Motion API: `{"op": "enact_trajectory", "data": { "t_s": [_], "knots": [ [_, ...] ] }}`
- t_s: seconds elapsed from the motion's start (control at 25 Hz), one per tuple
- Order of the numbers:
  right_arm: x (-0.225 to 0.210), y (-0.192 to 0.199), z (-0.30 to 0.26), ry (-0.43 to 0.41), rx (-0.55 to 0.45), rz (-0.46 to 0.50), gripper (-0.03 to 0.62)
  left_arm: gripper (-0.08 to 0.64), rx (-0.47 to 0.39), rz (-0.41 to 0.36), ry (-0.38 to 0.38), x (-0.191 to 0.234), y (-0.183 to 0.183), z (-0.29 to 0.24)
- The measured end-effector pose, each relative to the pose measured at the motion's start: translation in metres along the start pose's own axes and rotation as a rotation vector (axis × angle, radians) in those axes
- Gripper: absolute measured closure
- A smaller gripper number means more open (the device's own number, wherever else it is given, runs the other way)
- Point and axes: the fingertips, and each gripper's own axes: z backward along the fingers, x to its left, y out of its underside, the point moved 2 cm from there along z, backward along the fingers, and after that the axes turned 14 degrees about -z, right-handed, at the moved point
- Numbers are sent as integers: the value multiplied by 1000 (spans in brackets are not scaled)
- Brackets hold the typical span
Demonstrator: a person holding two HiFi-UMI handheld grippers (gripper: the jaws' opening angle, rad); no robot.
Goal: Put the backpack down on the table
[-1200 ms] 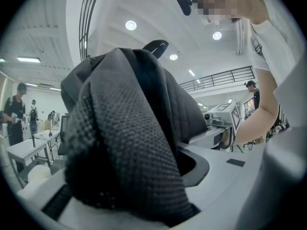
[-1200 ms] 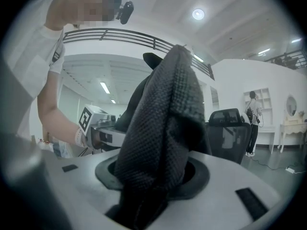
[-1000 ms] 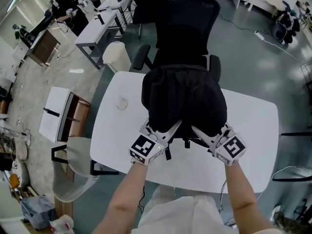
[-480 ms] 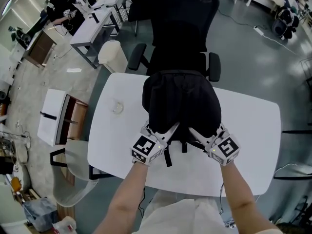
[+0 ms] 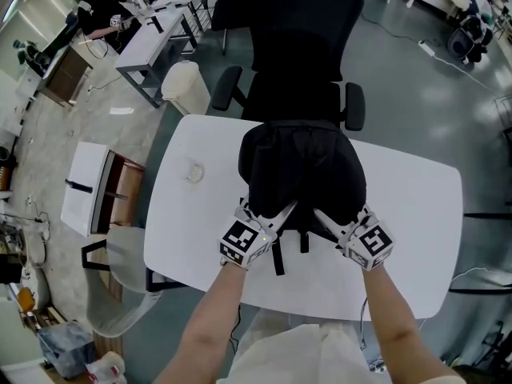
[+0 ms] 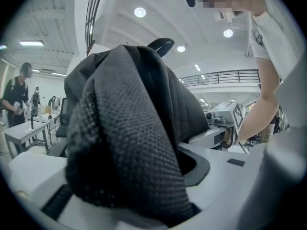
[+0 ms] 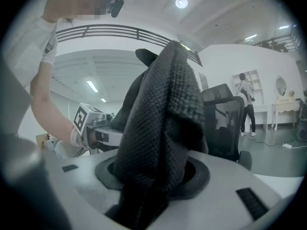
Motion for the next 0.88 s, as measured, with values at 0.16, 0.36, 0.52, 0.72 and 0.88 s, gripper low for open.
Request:
{"op": "enact_trajectory", "data": {
  "t_s": [0.16, 0.36, 0.52, 0.72, 0.88],
  "knots": [
    [0, 4, 2, 0, 6, 0, 385, 399, 4, 7, 7, -4, 5, 1],
    [2, 8, 2, 0, 9, -6, 385, 387, 13, 20, -8, -5, 11, 3],
    [3, 12, 4, 4, -6, -20, 385, 383, 16, 26, -22, -8, 15, 4],
    [3, 17, 3, 7, -15, -31, 383, 384, 24, 29, -33, -8, 19, 5],
    [2, 18, 2, 13, -14, -38, 383, 383, 33, 29, -38, -8, 20, 3]
  ]
}}
